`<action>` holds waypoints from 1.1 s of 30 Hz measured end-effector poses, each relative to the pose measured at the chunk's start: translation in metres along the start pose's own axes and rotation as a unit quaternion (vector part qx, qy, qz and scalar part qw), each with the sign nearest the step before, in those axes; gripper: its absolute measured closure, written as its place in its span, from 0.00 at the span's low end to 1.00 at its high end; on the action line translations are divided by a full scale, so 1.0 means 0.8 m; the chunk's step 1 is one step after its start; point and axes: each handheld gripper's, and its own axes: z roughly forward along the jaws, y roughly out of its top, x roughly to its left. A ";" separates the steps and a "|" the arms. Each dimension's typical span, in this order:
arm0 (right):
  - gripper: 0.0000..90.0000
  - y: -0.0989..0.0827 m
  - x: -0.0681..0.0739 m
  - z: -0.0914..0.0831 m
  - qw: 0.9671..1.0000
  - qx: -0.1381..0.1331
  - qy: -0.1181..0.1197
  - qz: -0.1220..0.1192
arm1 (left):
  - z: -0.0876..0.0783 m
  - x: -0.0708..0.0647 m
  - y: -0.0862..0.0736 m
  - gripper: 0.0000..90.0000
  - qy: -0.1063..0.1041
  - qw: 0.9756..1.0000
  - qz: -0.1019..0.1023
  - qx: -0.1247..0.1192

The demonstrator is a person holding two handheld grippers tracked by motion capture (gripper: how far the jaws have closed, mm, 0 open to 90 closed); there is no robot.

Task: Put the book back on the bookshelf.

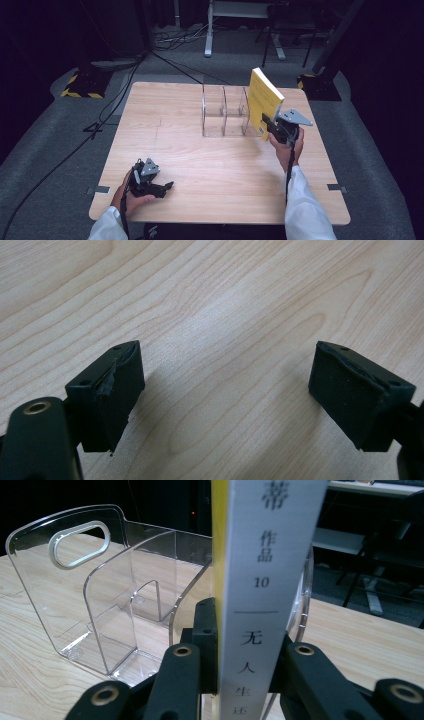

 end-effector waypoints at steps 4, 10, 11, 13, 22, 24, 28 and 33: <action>0.85 0.001 -0.002 0.007 1.000 -0.001 -0.001 0.007 | 0.000 0.000 0.000 0.17 0.000 1.000 0.000 0.000; 0.85 0.003 -0.002 0.020 1.000 0.002 -0.006 0.005 | 0.000 0.000 0.000 0.17 0.002 1.000 0.002 -0.001; 0.85 0.003 -0.003 0.022 1.000 0.001 -0.005 0.007 | 0.000 0.000 0.000 0.17 0.002 1.000 0.002 -0.001; 0.85 0.002 -0.002 0.027 1.000 0.002 -0.009 0.007 | 0.000 0.000 0.000 0.17 0.001 1.000 0.003 -0.001; 0.85 -0.006 0.002 0.047 1.000 0.002 -0.024 0.017 | 0.000 0.000 0.000 0.17 0.002 1.000 0.003 -0.001; 0.85 -0.009 0.002 0.050 0.999 0.006 -0.028 0.019 | 0.000 0.000 0.000 0.17 0.002 1.000 0.003 -0.001; 0.85 -0.013 0.001 0.056 0.999 0.006 -0.031 0.029 | 0.000 0.000 0.000 0.17 0.003 1.000 0.002 0.000; 0.85 -0.017 0.002 0.062 0.999 0.009 -0.029 0.029 | 0.000 -0.001 -0.001 0.17 0.002 1.000 0.001 0.000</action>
